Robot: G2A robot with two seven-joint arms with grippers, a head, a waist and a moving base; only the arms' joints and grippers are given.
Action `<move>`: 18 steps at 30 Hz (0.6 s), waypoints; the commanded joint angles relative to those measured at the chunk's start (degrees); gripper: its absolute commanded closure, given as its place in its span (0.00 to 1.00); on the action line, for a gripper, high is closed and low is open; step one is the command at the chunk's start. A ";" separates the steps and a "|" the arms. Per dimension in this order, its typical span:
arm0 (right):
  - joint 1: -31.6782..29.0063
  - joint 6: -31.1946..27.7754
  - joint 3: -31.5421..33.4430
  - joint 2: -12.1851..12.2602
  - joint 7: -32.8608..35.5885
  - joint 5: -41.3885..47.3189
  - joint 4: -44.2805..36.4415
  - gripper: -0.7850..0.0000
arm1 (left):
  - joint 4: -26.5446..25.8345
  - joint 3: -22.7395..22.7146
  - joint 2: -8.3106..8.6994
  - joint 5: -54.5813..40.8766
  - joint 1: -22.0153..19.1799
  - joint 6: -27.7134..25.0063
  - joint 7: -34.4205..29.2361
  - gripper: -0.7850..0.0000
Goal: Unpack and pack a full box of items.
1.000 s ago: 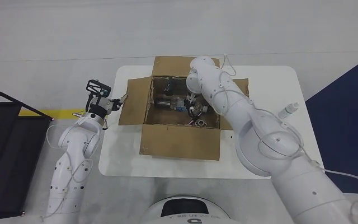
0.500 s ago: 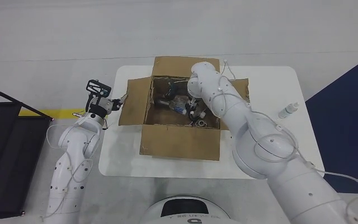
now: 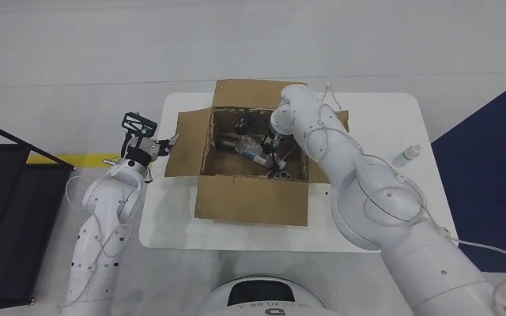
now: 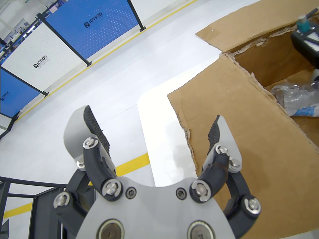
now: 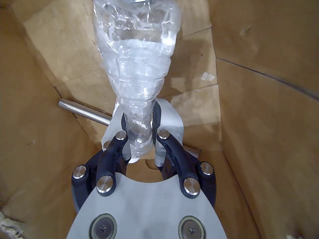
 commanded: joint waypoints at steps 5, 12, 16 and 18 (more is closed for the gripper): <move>1.34 -2.85 1.80 1.44 -2.74 2.37 0.94 1.00 | 0.00 0.00 0.00 0.00 0.00 0.00 0.00 0.00; 3.34 -4.77 3.28 3.48 -9.07 2.74 -1.72 1.00 | 0.00 0.00 0.00 0.00 0.00 0.00 0.00 0.00; 4.15 -5.04 4.31 5.65 -16.47 1.48 -4.77 1.00 | 0.00 0.00 0.00 0.00 0.00 0.00 0.00 0.00; 4.15 -5.04 4.31 5.65 -16.47 1.48 -4.77 1.00 | 0.00 0.00 0.00 0.00 0.00 0.00 0.00 0.00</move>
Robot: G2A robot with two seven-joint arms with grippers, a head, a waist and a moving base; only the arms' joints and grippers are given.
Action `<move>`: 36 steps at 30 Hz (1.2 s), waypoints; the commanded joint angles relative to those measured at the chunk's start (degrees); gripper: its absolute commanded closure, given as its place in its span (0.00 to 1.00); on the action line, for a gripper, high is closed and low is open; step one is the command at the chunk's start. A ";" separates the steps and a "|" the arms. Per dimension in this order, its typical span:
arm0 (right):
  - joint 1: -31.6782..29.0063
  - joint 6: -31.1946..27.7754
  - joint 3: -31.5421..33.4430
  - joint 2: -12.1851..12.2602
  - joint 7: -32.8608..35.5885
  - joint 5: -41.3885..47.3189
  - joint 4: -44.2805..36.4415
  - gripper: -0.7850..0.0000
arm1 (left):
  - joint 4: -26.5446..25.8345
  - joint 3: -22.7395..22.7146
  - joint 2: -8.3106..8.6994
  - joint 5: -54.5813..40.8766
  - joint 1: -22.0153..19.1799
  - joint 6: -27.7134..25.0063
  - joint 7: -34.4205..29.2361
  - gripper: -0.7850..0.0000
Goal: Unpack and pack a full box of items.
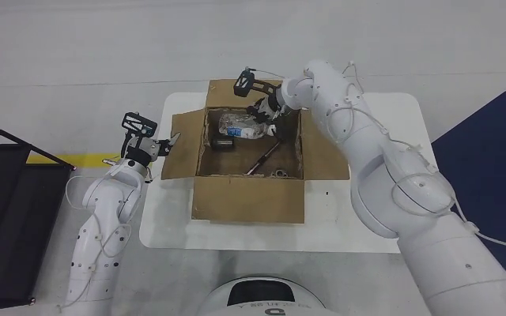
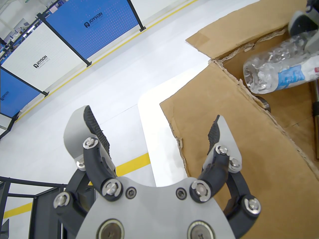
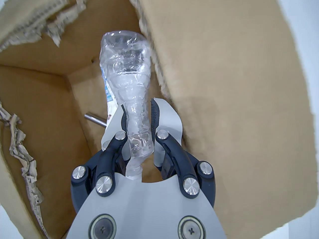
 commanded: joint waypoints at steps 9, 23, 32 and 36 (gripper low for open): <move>-0.02 0.02 -0.02 -0.06 1.01 0.04 0.13 1.00 | 0.00 0.00 0.00 0.00 0.00 0.00 0.00 0.00; -0.02 0.02 -0.02 -0.06 1.01 0.04 0.13 1.00 | 0.00 0.00 0.00 0.00 0.00 0.00 0.00 0.00; -0.02 0.02 -0.02 -0.06 1.01 0.04 0.13 1.00 | 0.00 0.00 0.00 0.00 0.00 0.00 0.00 0.00; -0.25 0.02 -0.01 -0.06 0.72 0.06 -0.15 1.00 | 0.00 0.00 0.00 0.00 0.00 0.00 0.00 0.00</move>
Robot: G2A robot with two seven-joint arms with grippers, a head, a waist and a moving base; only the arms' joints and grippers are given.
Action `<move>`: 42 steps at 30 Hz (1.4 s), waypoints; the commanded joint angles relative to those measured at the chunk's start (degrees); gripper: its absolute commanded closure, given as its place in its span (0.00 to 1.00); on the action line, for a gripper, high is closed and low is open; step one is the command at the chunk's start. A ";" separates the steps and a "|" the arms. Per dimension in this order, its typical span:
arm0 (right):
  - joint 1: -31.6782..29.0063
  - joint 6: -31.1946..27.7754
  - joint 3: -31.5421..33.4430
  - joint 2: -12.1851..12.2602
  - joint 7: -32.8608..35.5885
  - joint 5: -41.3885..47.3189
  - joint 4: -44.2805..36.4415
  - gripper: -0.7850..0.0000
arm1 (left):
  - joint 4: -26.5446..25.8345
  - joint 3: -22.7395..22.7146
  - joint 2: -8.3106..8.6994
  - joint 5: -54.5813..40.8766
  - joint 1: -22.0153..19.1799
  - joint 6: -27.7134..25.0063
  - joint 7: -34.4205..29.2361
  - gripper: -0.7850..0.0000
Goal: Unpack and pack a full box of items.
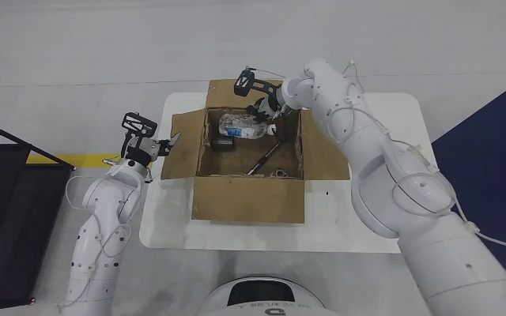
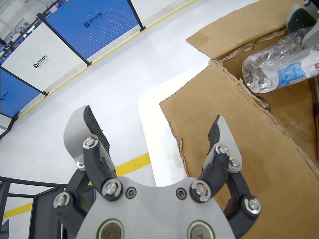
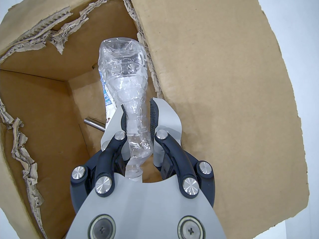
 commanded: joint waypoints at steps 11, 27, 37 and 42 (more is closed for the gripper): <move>-3.36 -7.66 1.85 4.50 -1.73 1.43 -6.65 1.00 | 0.00 0.00 0.00 0.00 0.00 0.00 0.00 0.00; -16.04 -7.66 19.99 24.62 -5.53 1.99 -36.74 1.00 | 0.00 0.00 0.00 0.00 0.00 0.00 0.00 0.00; -46.92 5.48 52.38 36.62 3.33 1.31 -77.68 1.00 | 0.00 0.00 0.00 0.00 0.00 0.00 0.00 0.00; -59.04 12.82 64.54 38.29 2.44 1.27 -87.30 1.00 | 0.00 0.00 0.00 0.00 0.00 0.00 0.00 0.00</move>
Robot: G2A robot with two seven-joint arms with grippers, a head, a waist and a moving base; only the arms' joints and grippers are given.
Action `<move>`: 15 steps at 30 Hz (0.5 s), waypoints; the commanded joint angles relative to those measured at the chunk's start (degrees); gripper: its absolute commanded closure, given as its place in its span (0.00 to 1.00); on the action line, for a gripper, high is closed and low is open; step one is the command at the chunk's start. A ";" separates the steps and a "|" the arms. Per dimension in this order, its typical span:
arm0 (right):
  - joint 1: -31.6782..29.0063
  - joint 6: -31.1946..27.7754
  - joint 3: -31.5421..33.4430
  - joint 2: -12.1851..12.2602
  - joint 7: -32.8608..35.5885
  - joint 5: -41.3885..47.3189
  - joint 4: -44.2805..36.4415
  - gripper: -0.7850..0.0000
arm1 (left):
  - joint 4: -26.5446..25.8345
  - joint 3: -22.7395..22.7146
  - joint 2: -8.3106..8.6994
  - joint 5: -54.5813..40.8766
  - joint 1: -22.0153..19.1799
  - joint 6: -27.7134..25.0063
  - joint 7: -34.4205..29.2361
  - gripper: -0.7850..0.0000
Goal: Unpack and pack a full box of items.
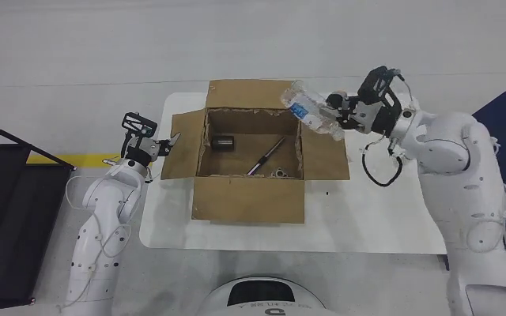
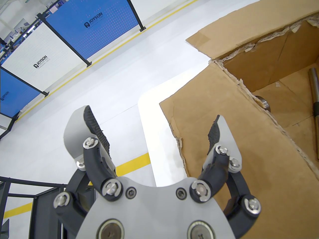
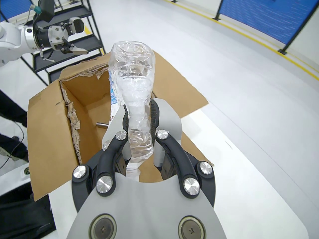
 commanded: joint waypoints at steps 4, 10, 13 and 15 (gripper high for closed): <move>-11.44 8.00 10.27 0.50 -4.99 -0.72 -4.11 1.00 | 0.00 0.00 0.00 0.00 0.00 0.00 0.00 0.00; -21.59 13.94 16.73 0.20 -10.94 1.40 -4.32 1.00 | 0.00 0.00 0.00 0.00 0.00 0.00 0.00 0.00; -24.30 16.13 17.86 0.05 -11.64 2.00 -4.19 1.00 | 0.00 0.00 0.00 0.00 0.00 0.00 0.00 0.00; -25.56 18.54 17.89 -0.09 -11.49 2.15 -4.07 1.00 | 0.00 0.00 0.00 0.00 0.00 0.00 0.00 0.00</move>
